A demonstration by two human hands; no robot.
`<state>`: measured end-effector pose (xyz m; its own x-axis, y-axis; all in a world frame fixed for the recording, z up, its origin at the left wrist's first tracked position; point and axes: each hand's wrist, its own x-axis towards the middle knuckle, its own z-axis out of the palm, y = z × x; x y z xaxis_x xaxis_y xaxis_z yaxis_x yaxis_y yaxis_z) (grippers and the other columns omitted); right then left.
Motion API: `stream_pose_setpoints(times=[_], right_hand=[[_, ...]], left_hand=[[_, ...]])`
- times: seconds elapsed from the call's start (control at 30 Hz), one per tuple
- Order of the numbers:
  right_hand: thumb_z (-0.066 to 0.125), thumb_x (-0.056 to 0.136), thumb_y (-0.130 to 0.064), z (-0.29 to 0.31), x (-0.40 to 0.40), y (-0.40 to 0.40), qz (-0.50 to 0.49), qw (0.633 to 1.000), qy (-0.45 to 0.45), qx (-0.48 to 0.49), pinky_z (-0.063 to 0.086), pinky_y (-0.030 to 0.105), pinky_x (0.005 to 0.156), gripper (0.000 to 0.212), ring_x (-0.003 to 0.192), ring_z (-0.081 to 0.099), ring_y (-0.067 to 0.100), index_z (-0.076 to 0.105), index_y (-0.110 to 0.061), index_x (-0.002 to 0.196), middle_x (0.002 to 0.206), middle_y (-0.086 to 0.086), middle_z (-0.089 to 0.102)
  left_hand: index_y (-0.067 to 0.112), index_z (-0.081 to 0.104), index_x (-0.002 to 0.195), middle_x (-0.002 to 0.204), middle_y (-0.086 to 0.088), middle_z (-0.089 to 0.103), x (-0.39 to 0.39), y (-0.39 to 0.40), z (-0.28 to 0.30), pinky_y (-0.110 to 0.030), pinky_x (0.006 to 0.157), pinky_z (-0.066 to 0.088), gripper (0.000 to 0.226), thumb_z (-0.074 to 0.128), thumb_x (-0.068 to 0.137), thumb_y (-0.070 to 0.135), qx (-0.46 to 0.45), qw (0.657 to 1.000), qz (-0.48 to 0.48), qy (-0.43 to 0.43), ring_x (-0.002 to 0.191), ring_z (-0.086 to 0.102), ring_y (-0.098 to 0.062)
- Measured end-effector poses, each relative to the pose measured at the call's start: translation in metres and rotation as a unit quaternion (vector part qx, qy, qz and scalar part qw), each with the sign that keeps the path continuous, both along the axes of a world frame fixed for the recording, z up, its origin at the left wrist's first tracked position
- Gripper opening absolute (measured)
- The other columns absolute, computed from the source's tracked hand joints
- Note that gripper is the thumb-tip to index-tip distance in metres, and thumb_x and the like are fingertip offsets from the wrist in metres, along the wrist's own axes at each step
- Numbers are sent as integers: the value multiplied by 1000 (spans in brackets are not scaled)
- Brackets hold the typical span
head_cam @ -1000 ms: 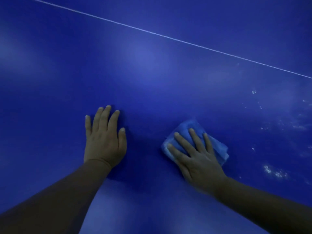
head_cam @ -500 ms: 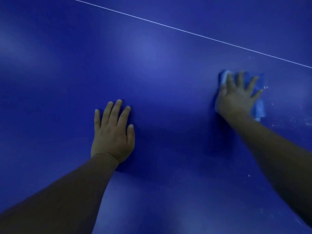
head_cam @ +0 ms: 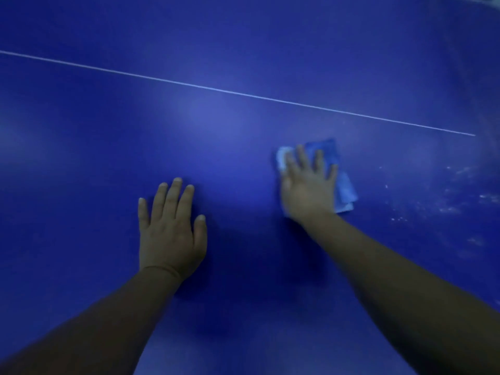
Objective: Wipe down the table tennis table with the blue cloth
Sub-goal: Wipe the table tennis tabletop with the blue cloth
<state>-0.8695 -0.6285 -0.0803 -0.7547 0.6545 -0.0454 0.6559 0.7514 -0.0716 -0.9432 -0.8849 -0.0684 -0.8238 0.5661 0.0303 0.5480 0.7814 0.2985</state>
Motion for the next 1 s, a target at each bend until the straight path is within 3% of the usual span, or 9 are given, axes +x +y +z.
stream_pose_setpoints(times=[0.1,0.23,0.3,0.5,0.6,0.73,0.87,0.93,1.0], right_hand=[[26,104,-42,-1,-11,19,89,996,-15,-3,6,59,119,52,153,9,30,24,-37,156,166,-9,16],[26,105,-39,3,21,93,-151,988,13,-30,8,63,118,51,153,8,31,24,-36,156,166,-8,13],[30,105,-38,4,22,83,-195,980,36,-30,6,64,118,51,153,9,33,29,-33,156,166,-6,17],[28,102,-40,-11,-94,13,-13,999,47,-14,-3,60,119,53,153,7,33,28,-34,155,166,-6,17],[26,103,-39,-11,-130,45,38,999,24,-19,1,61,119,53,153,8,32,26,-35,155,166,-6,17],[27,102,-33,-4,-58,153,-147,988,-10,36,10,68,115,56,151,11,39,21,-31,157,166,1,16],[19,106,-42,10,-8,182,-378,922,58,-60,2,67,117,52,153,3,35,21,-34,157,167,-4,11],[22,105,-38,6,-31,151,-320,946,42,-25,3,68,117,53,152,4,37,20,-31,158,167,-1,11],[26,103,-36,-4,-64,105,-170,985,28,1,2,67,116,56,152,6,38,19,-32,158,167,-2,12]], left_hand=[[14,33,153,163,-5,22,-5,20,-6,-54,122,-1,71,20,92,48,-21,1000,1,-12,153,8,-23],[13,39,150,161,-8,27,-7,20,-12,-54,122,0,66,25,94,44,-16,1000,0,-9,152,11,-26],[12,41,149,161,-9,28,-9,21,-14,-54,122,2,64,26,95,43,-16,1000,-4,-9,152,13,-26],[10,45,145,158,-12,32,-11,22,-19,-53,121,4,61,32,92,38,-5,1000,-4,5,149,20,-28],[10,44,146,159,-11,30,-11,23,-19,-55,121,5,61,32,92,37,-7,1000,-9,3,150,19,-28],[9,44,146,159,-11,30,-12,23,-17,-53,121,3,62,32,92,38,-13,1000,-11,-5,150,19,-28],[9,44,146,159,-12,30,-13,24,-15,-54,121,4,63,31,92,38,-21,999,-16,-19,150,18,-28],[9,44,146,159,-11,30,-13,24,-16,-55,121,4,64,31,92,39,-23,999,-16,-22,150,17,-27],[9,43,147,160,-10,28,-13,25,-15,-54,121,2,64,30,92,40,-24,999,-13,-28,151,15,-26]])
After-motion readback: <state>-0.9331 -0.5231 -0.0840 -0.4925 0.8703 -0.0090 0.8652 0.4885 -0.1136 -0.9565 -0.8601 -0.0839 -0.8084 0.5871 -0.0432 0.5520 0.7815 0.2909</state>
